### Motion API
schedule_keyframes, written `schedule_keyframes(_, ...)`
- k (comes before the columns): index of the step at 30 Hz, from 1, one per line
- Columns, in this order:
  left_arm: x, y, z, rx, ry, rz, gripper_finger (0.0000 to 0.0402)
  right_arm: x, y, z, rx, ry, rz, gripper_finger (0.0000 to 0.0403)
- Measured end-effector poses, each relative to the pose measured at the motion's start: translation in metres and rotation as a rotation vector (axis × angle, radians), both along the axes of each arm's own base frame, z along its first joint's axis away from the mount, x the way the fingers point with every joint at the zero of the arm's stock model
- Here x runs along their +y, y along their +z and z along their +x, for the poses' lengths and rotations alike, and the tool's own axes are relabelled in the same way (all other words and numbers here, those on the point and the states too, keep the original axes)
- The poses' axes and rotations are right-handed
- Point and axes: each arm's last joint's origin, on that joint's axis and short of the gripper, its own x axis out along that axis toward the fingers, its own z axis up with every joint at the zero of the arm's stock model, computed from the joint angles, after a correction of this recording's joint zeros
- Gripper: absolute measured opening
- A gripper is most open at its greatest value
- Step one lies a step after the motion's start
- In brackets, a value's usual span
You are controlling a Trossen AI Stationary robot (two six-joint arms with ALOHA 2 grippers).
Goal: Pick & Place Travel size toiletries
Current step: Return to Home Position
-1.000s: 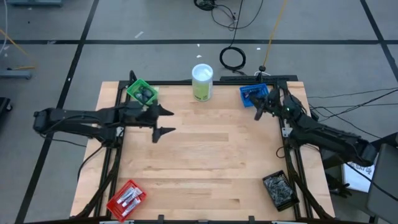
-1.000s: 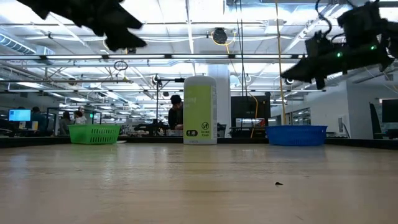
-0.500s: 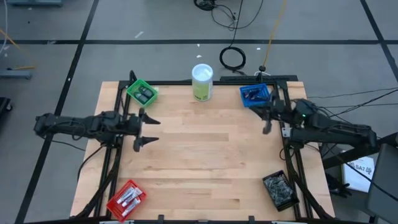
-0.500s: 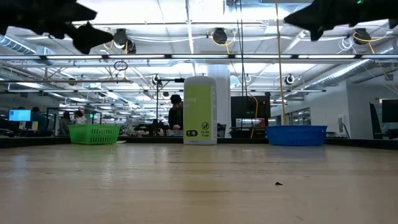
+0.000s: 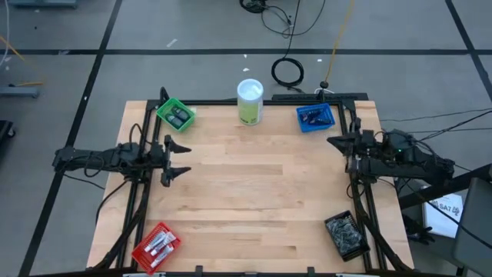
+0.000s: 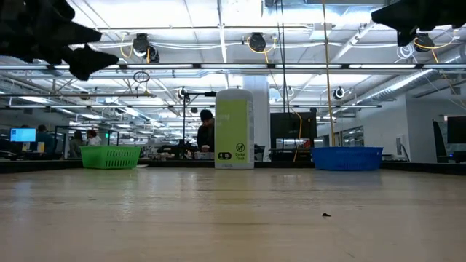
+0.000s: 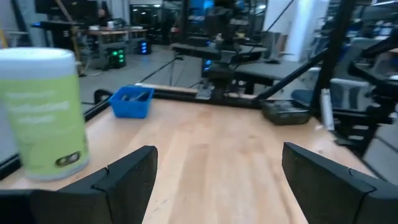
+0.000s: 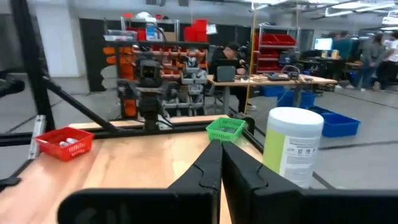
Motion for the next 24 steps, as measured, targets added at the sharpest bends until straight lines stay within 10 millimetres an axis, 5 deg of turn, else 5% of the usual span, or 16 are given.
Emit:
schedule_keyframes(10,-0.001,-0.015,0.001,0.004,-0.025,-0.008,0.0337,0.007,-0.016,-0.003,-0.026,0.229,-0.021,0.0)
schedule_keyframes(17,-0.002,-0.016,0.001,-0.008,-0.049,0.022,0.0337,0.011,-0.041,0.011,-0.045,0.44,-0.019,0.0)
schedule_keyframes(24,-0.004,-0.038,0.005,-0.006,-0.106,0.039,0.0337,0.01,-0.074,0.023,0.011,0.443,0.018,0.0)
